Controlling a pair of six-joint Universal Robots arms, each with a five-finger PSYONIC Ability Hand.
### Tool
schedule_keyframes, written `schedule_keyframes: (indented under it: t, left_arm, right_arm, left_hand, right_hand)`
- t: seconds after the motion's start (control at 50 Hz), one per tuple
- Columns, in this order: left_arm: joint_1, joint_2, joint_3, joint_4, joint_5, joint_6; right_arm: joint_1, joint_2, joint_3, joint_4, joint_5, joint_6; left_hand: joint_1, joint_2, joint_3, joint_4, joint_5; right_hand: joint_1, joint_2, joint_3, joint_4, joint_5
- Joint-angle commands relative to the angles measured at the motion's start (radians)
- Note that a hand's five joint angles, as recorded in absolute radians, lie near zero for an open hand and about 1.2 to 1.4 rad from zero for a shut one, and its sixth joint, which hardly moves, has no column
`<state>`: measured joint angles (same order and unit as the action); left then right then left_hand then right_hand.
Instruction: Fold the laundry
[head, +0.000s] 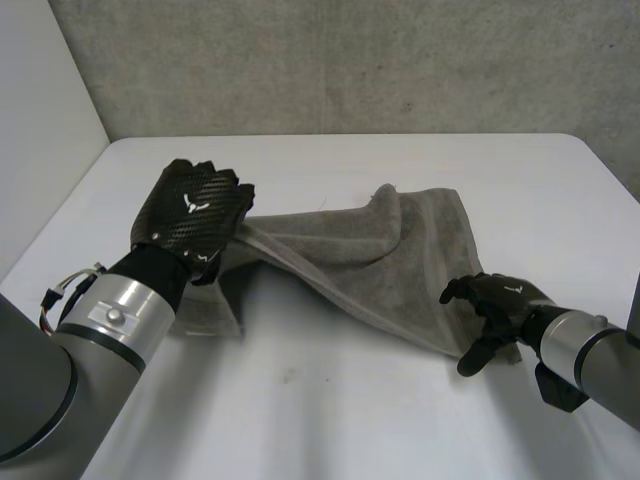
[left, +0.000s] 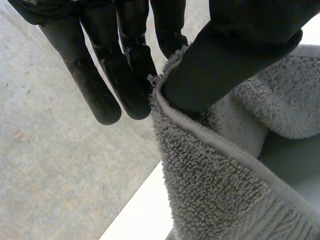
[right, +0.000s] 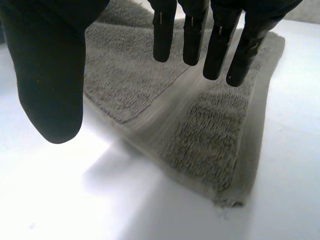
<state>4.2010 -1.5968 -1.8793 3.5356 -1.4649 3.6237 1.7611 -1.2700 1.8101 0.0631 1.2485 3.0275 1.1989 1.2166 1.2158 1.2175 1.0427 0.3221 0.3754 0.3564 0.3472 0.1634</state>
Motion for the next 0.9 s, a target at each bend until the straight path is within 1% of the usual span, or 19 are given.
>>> schedule_keyframes:
  t: [0.02, 0.1, 0.28, 0.32, 0.34, 0.36, 0.38, 0.42, 0.5, 0.6, 0.64, 0.66, 0.7, 0.76, 0.8, 0.82, 0.86, 0.88, 0.9]
  left_arm:
    - [-0.022, -0.003, 0.046, -0.037, -0.005, -0.002]
    - [-0.033, -0.003, 0.057, -0.038, -0.006, -0.002]
    - [-0.03, -0.002, 0.069, -0.038, -0.011, -0.002]
    - [-0.027, -0.002, 0.069, -0.037, -0.011, -0.002]
    - [-0.027, -0.002, 0.069, -0.037, -0.011, -0.002]
    - [-0.025, -0.002, 0.069, -0.038, -0.011, -0.002]
    - [-0.025, -0.002, 0.069, -0.038, -0.011, -0.002]
    - [-0.01, -0.003, 0.065, -0.037, -0.009, -0.002]
    - [0.025, -0.006, 0.054, -0.038, -0.009, -0.003]
    - [0.079, -0.012, 0.035, -0.043, -0.002, -0.008]
    - [0.077, -0.003, 0.04, -0.052, 0.003, -0.037]
    - [0.077, -0.003, 0.04, -0.052, 0.003, -0.037]
    - [0.073, 0.017, 0.064, -0.101, 0.003, -0.097]
    - [0.073, 0.035, 0.086, -0.152, 0.005, -0.129]
    - [0.082, 0.049, 0.143, -0.301, 0.006, -0.174]
    - [0.082, 0.049, 0.143, -0.302, 0.006, -0.174]
    - [0.09, 0.029, 0.198, -0.47, 0.009, -0.18]
    - [0.09, 0.029, 0.198, -0.471, 0.009, -0.18]
    - [0.091, 0.0, 0.219, -0.547, 0.009, -0.177]
  right_arm:
    - [0.024, 0.008, 0.038, -0.098, 0.015, 0.071]
    - [0.086, 0.058, 0.026, -0.152, 0.015, 0.157]
    - [0.155, 0.146, -0.032, -0.236, 0.065, 0.165]
    - [0.153, 0.17, -0.06, -0.25, 0.098, 0.16]
    - [0.153, 0.17, -0.06, -0.25, 0.098, 0.16]
    - [0.153, 0.173, -0.072, -0.256, 0.11, 0.16]
    - [0.146, 0.169, -0.078, -0.261, 0.124, 0.157]
    - [0.141, 0.161, -0.081, -0.272, 0.14, 0.156]
    - [0.129, 0.116, -0.081, -0.327, 0.16, 0.128]
    - [0.008, -0.012, -0.069, -0.35, 0.149, -0.061]
    - [-0.052, -0.102, -0.066, -0.307, 0.143, -0.279]
    - [-0.052, -0.103, -0.066, -0.307, 0.143, -0.28]
    - [-0.016, -0.23, -0.086, -0.234, 0.135, -0.463]
    - [0.014, -0.282, -0.104, -0.19, 0.14, -0.512]
    - [0.035, -0.319, -0.185, -0.044, 0.147, -0.533]
    - [0.035, -0.319, -0.186, -0.043, 0.147, -0.533]
    - [0.031, -0.284, -0.27, 0.196, 0.134, -0.544]
    - [0.031, -0.284, -0.27, 0.198, 0.134, -0.544]
    - [0.031, -0.246, -0.306, 0.307, 0.134, -0.565]
  left_hand:
    - [0.197, 0.18, 0.18, 0.179, 0.179]
    - [0.197, 0.18, 0.18, 0.179, 0.179]
    - [0.197, 0.18, 0.18, 0.179, 0.179]
    - [0.197, 0.18, 0.18, 0.179, 0.179]
    - [0.197, 0.18, 0.18, 0.179, 0.179]
    - [0.197, 0.18, 0.18, 0.179, 0.179]
    - [0.197, 0.18, 0.18, 0.179, 0.179]
    - [0.197, 0.18, 0.18, 0.179, 0.179]
    - [0.197, 0.18, 0.18, 0.179, 0.179]
    - [0.197, 0.18, 0.18, 0.179, 0.179]
    - [0.197, 0.18, 0.18, 0.179, 0.179]
    - [0.197, 0.18, 0.18, 0.179, 0.179]
    - [0.197, 0.18, 0.18, 0.179, 0.179]
    - [0.197, 0.18, 0.18, 0.179, 0.179]
    - [0.197, 0.18, 0.18, 0.179, 0.179]
    - [0.197, 0.18, 0.18, 0.179, 0.179]
    - [0.197, 0.18, 0.18, 0.179, 0.179]
    - [0.197, 0.18, 0.18, 0.179, 0.179]
    - [0.197, 0.18, 0.18, 0.179, 0.179]
  right_hand:
    - [0.042, -0.012, 0.007, 0.017, 0.026]
    - [0.059, 0.006, 0.025, 0.034, 0.043]
    - [0.268, 0.215, 0.234, 0.243, 0.252]
    - [0.484, 0.431, 0.45, 0.459, 0.468]
    - [0.485, 0.432, 0.451, 0.46, 0.469]
    - [0.636, 0.583, 0.602, 0.611, 0.62]
    - [0.94, 0.887, 0.906, 0.915, 0.924]
    - [1.073, 1.02, 1.039, 1.048, 1.057]
    - [1.074, 1.021, 1.04, 1.049, 1.058]
    - [1.074, 1.021, 1.04, 1.049, 1.058]
    - [1.074, 1.021, 1.04, 1.049, 1.058]
    - [1.074, 1.021, 1.04, 1.049, 1.058]
    - [1.074, 1.021, 1.04, 1.049, 1.058]
    - [1.074, 1.021, 1.04, 1.049, 1.058]
    - [1.074, 1.021, 1.04, 1.049, 1.058]
    - [1.074, 1.021, 1.04, 1.049, 1.058]
    - [1.074, 1.021, 1.04, 1.049, 1.058]
    - [1.074, 1.021, 1.04, 1.049, 1.058]
    - [1.074, 1.021, 1.04, 1.049, 1.058]
